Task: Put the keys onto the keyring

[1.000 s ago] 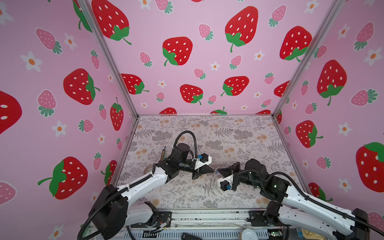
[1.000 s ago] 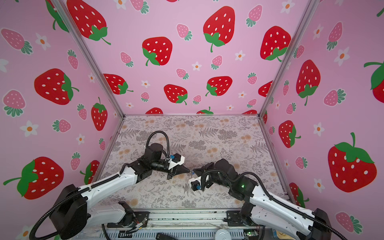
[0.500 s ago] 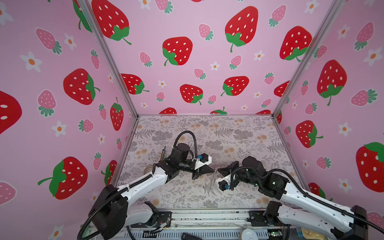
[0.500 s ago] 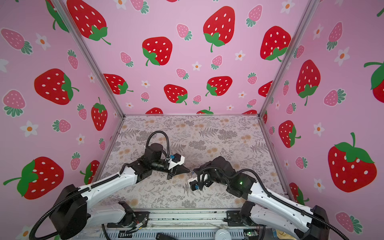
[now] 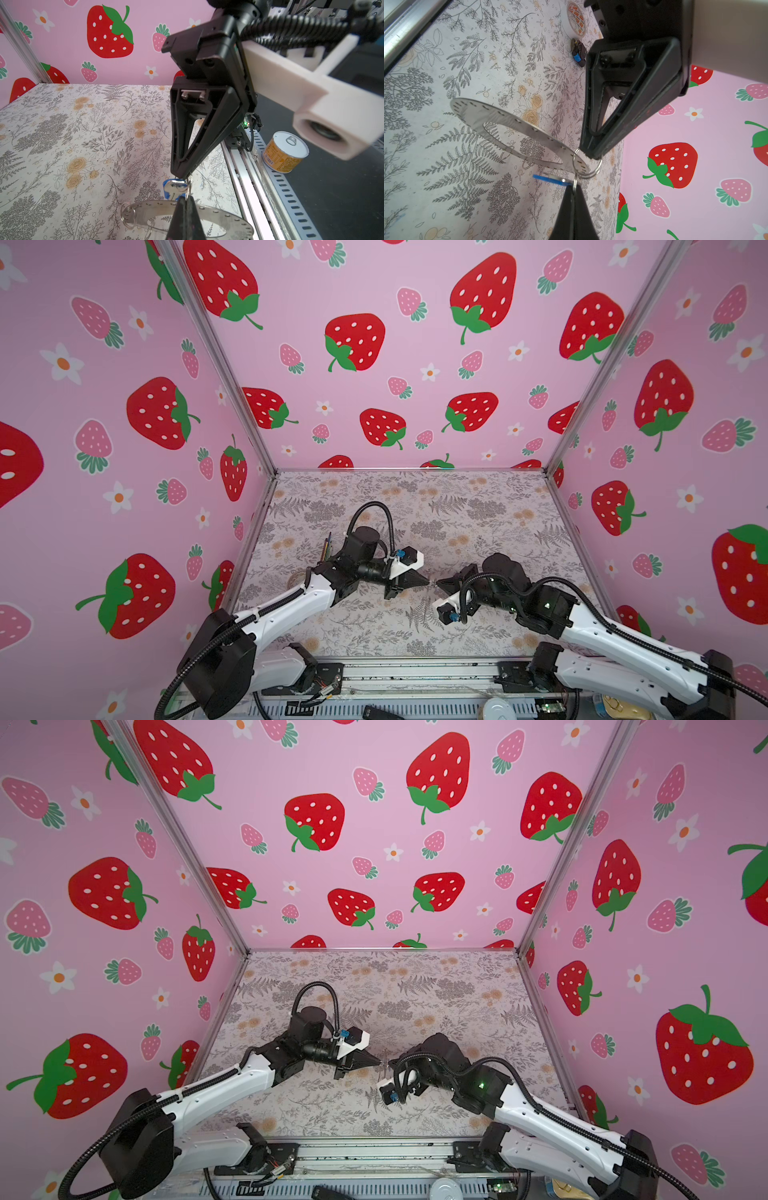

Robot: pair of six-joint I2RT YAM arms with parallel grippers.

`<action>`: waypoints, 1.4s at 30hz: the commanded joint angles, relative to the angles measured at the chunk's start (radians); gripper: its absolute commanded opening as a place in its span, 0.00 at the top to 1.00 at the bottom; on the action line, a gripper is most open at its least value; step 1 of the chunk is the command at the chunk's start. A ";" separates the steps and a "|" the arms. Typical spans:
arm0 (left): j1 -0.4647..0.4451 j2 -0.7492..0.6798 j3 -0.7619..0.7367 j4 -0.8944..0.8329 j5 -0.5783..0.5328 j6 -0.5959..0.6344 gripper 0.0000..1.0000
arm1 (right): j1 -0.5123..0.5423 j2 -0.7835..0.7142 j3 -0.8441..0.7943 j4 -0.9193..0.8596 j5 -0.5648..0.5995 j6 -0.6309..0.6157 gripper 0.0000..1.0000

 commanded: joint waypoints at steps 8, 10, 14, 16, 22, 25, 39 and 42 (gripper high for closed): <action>0.007 -0.015 -0.003 0.250 -0.111 -0.152 1.00 | 0.010 -0.016 -0.100 0.186 0.058 0.119 1.00; 0.007 -0.013 -0.008 0.302 -0.139 -0.192 1.00 | 0.014 -0.010 -0.111 0.216 0.079 0.134 1.00; 0.007 -0.007 -0.009 0.382 -0.193 -0.262 1.00 | 0.022 0.005 -0.120 0.297 0.121 0.186 1.00; 0.007 -0.009 -0.009 0.417 -0.232 -0.292 1.00 | 0.022 0.013 -0.116 0.316 0.129 0.206 1.00; -0.005 0.000 -0.003 0.506 -0.309 -0.364 1.00 | 0.022 0.022 -0.113 0.375 0.148 0.260 1.00; -0.022 0.009 0.003 0.536 -0.361 -0.379 1.00 | 0.021 0.044 -0.104 0.424 0.178 0.297 1.00; -0.098 0.091 0.071 0.674 -0.531 -0.398 1.00 | 0.021 0.090 -0.014 0.464 0.249 0.443 0.87; -0.092 0.081 0.065 0.674 -0.483 -0.374 1.00 | 0.021 0.036 -0.011 0.413 0.301 0.466 0.77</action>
